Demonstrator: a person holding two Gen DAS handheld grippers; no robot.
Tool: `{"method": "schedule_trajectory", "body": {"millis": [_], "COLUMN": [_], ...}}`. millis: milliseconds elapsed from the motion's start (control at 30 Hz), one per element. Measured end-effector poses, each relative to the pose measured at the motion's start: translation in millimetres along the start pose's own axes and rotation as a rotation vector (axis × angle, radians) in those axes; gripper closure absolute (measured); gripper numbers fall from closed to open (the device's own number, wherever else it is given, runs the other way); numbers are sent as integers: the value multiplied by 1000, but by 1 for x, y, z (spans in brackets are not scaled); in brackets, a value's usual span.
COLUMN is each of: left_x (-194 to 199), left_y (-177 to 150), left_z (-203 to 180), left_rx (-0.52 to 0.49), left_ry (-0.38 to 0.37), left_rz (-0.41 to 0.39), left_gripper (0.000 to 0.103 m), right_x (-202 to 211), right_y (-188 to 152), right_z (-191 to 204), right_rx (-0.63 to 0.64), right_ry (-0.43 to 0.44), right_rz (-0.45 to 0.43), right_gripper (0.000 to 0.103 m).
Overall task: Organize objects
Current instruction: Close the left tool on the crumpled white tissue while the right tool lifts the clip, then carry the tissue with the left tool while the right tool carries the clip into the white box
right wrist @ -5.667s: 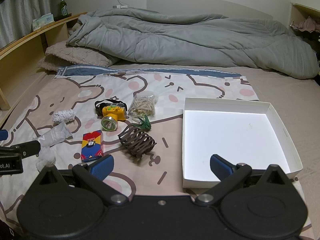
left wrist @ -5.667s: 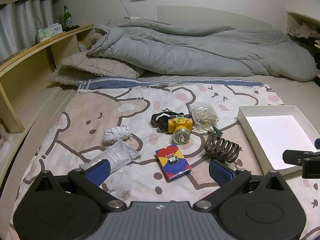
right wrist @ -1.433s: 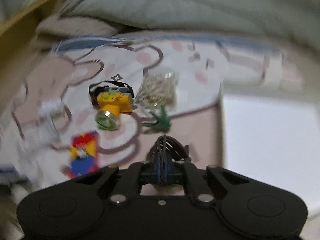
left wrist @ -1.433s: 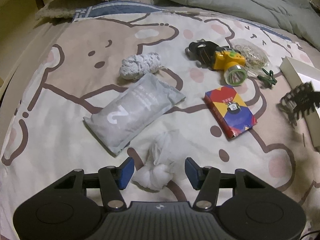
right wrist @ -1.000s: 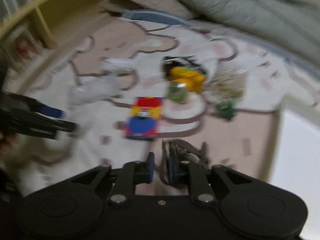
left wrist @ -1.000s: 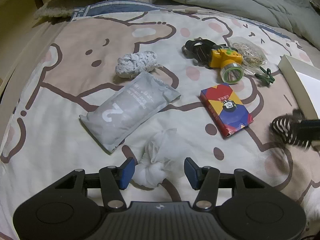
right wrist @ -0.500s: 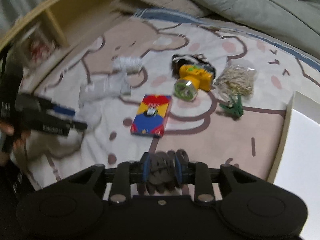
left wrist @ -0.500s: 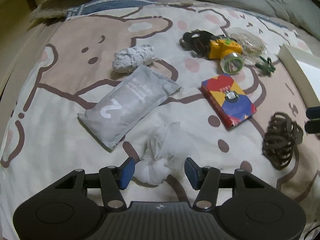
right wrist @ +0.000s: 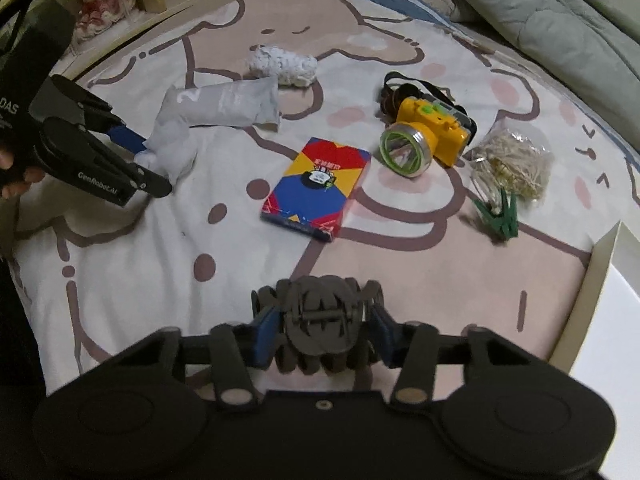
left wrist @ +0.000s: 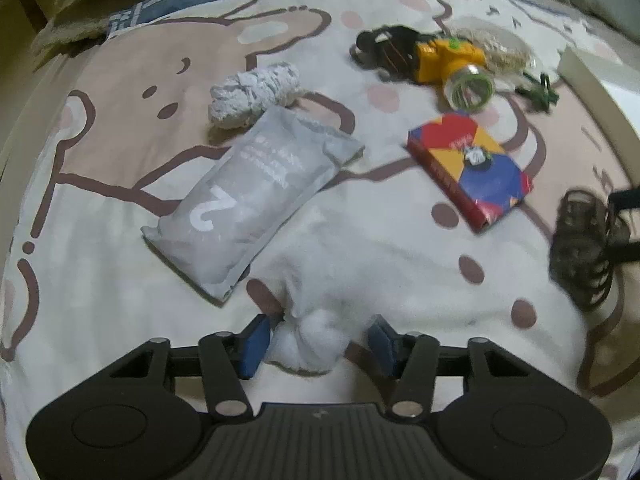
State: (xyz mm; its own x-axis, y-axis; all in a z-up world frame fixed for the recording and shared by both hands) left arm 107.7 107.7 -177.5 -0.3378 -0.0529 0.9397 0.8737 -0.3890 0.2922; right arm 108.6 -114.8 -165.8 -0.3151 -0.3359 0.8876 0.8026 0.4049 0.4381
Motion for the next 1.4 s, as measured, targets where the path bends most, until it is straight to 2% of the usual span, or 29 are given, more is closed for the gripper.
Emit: {"method": "schedule_trajectory", "body": {"millis": [67, 133, 267, 433, 600, 733, 1100, 1400], "left_x": [0, 3, 16, 44, 69, 83, 104, 117], "left_y": [-2, -3, 0, 13, 34, 52, 91, 119], "left_z": [0, 3, 4, -1, -23, -46, -124, -186], "left_rx": [-6, 7, 43, 92, 96, 75, 1, -46], "left_ry": [13, 11, 17, 9, -9, -35, -137, -252], "left_rz": [12, 8, -41, -141, -227, -278, -355, -389], "left_gripper": [67, 69, 70, 70, 70, 70, 70, 69], "right_x": [2, 4, 13, 41, 75, 95, 142, 165], "right_y": [3, 4, 7, 15, 19, 15, -31, -78], "right_z": [-1, -4, -12, -26, -43, -61, -134, -194], "right_rx": [-22, -47, -96, -207, -324, -389, -545, -618], "right_ry": [-4, -8, -52, -87, -125, -164, -283, -375], "right_rz": [0, -1, -28, -128, -233, -275, -363, -376], "right_gripper": [61, 61, 61, 61, 61, 61, 61, 61]}}
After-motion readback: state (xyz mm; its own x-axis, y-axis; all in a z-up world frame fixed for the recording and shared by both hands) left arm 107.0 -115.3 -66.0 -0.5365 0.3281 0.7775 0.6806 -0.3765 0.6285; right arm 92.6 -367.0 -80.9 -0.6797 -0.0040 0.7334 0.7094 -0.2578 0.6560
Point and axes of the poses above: each gripper's, at about its wrist camera, not at the fingertips, and x roughly against the way its jaws point, z to its left, y to its top, the point moved 4 cm from there along -x, roughly the way its jaws point, and after that the axes turned 12 degrees about -x, right-handed, at the moved point
